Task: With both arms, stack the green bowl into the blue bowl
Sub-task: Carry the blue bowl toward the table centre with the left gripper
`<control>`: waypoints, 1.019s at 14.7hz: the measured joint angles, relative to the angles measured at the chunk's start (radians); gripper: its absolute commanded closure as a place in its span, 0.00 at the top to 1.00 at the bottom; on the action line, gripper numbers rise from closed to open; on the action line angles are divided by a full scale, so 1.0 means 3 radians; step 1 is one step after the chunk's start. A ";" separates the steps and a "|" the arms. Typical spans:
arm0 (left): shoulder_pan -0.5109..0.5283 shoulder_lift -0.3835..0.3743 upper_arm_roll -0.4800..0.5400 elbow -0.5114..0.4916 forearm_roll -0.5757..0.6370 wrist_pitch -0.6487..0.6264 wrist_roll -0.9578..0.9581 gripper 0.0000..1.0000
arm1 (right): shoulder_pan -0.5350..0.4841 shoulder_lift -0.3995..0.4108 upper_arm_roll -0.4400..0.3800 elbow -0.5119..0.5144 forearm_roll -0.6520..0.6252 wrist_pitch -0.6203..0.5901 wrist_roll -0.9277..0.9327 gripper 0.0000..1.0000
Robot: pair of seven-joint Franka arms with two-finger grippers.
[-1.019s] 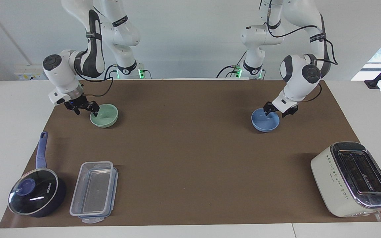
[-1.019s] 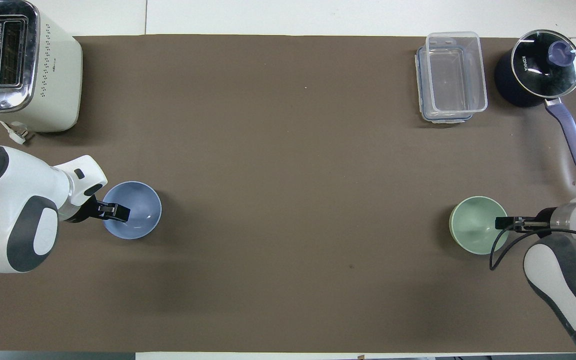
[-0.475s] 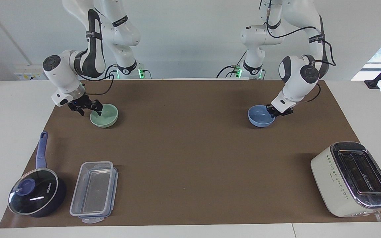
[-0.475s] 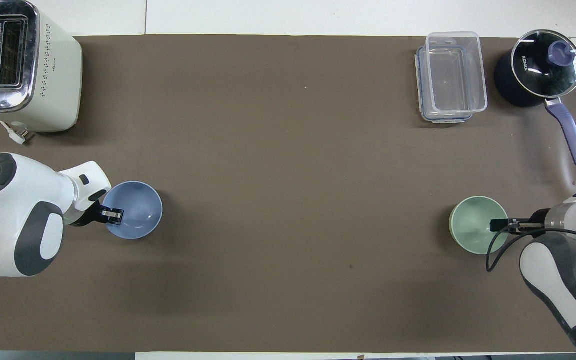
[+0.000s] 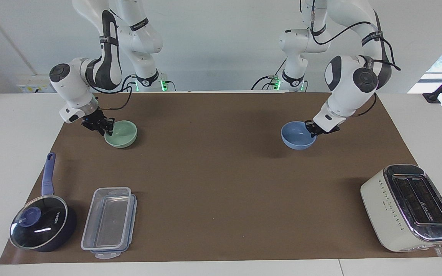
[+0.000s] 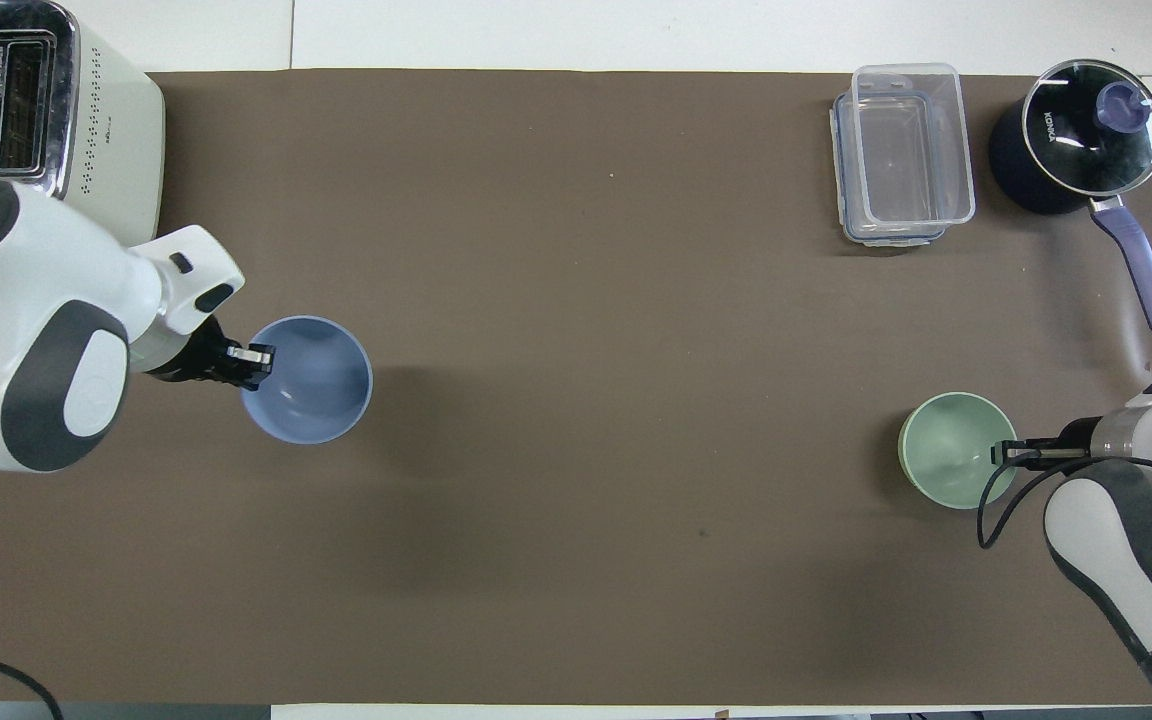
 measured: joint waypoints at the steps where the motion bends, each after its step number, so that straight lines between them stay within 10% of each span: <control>1: -0.0228 0.0058 -0.0011 0.0091 -0.0035 0.0002 -0.0420 0.00 | 0.0001 0.0000 0.0008 0.0004 0.0000 0.0000 0.0000 0.00; 7: -0.1207 0.0253 -0.0043 -0.0067 -0.0513 0.0549 -0.1568 0.00 | 0.0035 -0.0036 0.0015 0.0149 0.0014 -0.0067 0.0000 0.00; 15: -0.1460 0.0594 -0.0041 -0.0230 -0.0872 0.0926 -0.1719 0.00 | 0.0806 -0.0095 0.0040 0.0910 0.0024 -0.1019 0.1105 0.00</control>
